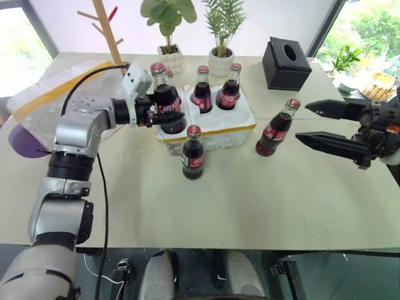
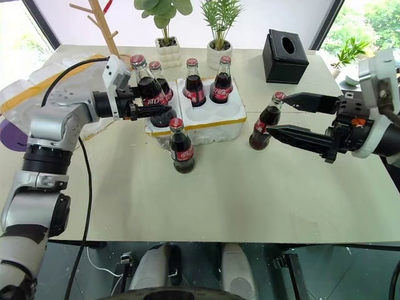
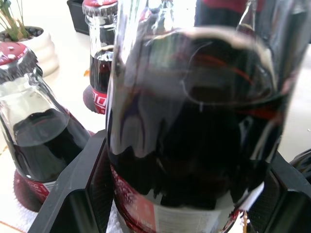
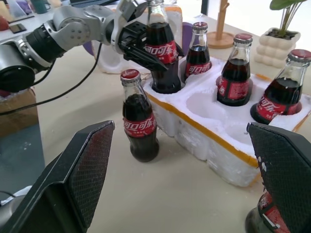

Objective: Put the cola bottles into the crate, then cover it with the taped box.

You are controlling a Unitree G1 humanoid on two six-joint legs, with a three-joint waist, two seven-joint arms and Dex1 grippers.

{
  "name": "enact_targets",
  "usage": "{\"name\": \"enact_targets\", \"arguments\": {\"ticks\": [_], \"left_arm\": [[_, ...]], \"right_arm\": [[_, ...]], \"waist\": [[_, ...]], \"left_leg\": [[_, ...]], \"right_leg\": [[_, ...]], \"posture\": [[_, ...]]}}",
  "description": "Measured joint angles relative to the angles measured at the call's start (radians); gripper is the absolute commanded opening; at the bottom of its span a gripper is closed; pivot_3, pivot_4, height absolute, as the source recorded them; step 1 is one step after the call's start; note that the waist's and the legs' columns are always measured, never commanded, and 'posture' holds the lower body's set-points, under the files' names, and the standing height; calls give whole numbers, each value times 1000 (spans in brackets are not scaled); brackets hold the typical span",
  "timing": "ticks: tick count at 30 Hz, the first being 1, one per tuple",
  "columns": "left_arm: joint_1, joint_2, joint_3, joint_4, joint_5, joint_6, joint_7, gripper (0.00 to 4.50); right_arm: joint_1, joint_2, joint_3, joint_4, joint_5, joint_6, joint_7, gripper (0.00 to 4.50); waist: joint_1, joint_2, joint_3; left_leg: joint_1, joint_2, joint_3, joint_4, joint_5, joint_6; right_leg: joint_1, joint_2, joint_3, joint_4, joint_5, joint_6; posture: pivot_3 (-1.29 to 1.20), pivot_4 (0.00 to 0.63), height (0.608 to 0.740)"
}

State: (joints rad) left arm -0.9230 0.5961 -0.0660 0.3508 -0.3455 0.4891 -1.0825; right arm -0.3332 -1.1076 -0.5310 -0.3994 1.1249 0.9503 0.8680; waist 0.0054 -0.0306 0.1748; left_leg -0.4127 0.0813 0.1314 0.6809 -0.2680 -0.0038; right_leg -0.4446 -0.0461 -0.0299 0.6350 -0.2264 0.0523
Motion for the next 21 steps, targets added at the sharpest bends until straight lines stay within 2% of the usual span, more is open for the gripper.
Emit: {"name": "enact_targets", "arguments": {"ticks": [4,10,12,14,18,21], "left_arm": [[13,-3,0,-10,17,-6,3,2803],[30,-89,-43,73,101,-71,65,2803],[29,-109,-38,110,111,-89,85,3840],[17,-117,-28,121,115,-99,103,4454],[25,-123,0,116,108,-99,108,4454],[67,-106,23,55,81,-79,100,4454]], "right_arm": [[-16,16,37,14,-17,-9,-6,4500],[-26,30,95,4,-47,-40,4,4500],[-26,31,107,-4,-51,-42,11,4500],[-34,32,123,-10,-51,-43,17,4500],[-56,62,148,-22,-42,-43,10,4500],[-40,81,219,-77,-88,-74,7,4500]], "waist": [[-2,0,0],[6,0,0],[6,0,0],[7,0,0],[6,0,0],[1,0,0]], "left_leg": [[0,0,0,0,0,0],[0,0,0,1,0,0],[0,0,0,1,0,0],[0,0,-1,1,0,0],[0,0,-1,1,0,0],[1,1,-1,1,0,0]], "right_leg": [[0,1,0,0,0,0],[0,0,0,0,0,0],[0,0,0,0,0,0],[1,0,0,0,0,0],[1,0,0,1,0,0],[1,1,0,1,0,0]], "posture": [[0,150,740],[0,150,740],[0,150,740],[0,150,740],[0,150,740],[0,150,740]]}}
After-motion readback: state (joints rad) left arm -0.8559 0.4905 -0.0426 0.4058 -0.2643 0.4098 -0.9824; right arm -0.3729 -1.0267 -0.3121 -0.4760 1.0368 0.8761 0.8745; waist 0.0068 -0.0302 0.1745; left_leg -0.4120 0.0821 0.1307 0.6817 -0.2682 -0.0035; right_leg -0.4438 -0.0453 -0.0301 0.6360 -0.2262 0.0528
